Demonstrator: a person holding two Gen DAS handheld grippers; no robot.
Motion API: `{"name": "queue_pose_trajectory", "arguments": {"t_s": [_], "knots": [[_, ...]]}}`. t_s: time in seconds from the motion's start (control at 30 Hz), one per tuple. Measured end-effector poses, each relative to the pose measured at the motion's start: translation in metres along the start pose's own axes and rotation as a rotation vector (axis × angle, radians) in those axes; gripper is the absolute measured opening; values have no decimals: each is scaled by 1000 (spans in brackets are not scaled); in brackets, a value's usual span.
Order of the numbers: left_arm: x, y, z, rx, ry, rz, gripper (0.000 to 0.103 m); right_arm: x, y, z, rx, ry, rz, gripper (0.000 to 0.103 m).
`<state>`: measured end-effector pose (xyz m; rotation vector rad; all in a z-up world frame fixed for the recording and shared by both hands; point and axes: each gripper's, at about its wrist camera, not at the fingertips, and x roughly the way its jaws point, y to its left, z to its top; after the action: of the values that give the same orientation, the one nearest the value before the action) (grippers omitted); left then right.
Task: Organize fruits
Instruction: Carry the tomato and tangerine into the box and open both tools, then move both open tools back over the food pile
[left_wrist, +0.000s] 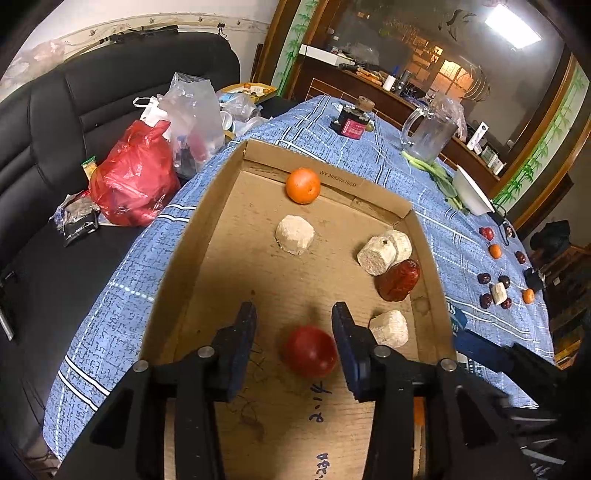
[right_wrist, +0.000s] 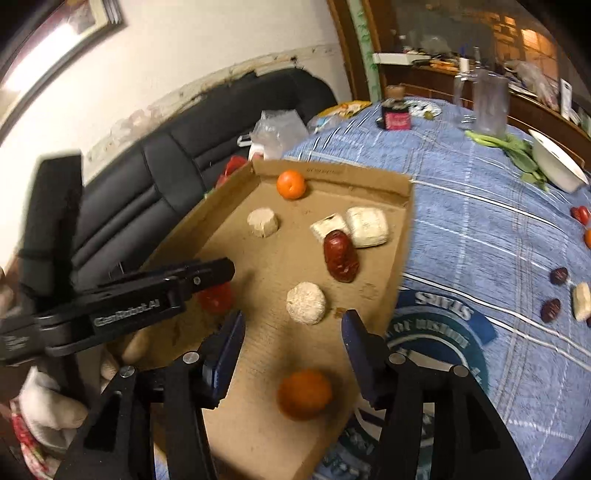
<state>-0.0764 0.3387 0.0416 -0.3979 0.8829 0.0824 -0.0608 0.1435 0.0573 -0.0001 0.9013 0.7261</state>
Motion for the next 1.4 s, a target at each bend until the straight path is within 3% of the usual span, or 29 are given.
{"name": "queue_pose_trajectory", "arguments": {"t_s": [0.1, 0.37, 0.53, 0.67, 0.77, 0.93, 1.0, 1.07, 1.27, 1.4], "knots": [[1, -1, 0, 5, -6, -15, 48, -27, -11, -13, 51, -47, -13, 59], [8, -18, -8, 154, 55, 68, 48, -72, -50, -65, 236, -98, -75, 62], [2, -2, -6, 142, 74, 47, 50, -94, -67, -83, 283, -122, -106, 62], [-5, 3, -4, 120, 46, -30, 49, -113, -80, -95, 321, -159, -124, 62], [-31, -5, -7, 115, -43, -66, 49, -130, -83, -103, 329, -193, -144, 62], [-79, -43, -15, 115, -161, -192, 68, -160, -90, -116, 331, -249, -212, 67], [-88, -62, -19, 112, -157, -267, 80, -172, -95, -121, 342, -273, -231, 67], [-93, -83, -26, 119, -135, -326, 85, -187, -100, -129, 360, -301, -255, 68], [-90, -142, -59, 164, -47, -473, 91, -218, -127, -154, 444, -344, -302, 73], [-82, -168, -75, 203, 11, -470, 91, -230, -143, -166, 492, -355, -304, 73]]}}
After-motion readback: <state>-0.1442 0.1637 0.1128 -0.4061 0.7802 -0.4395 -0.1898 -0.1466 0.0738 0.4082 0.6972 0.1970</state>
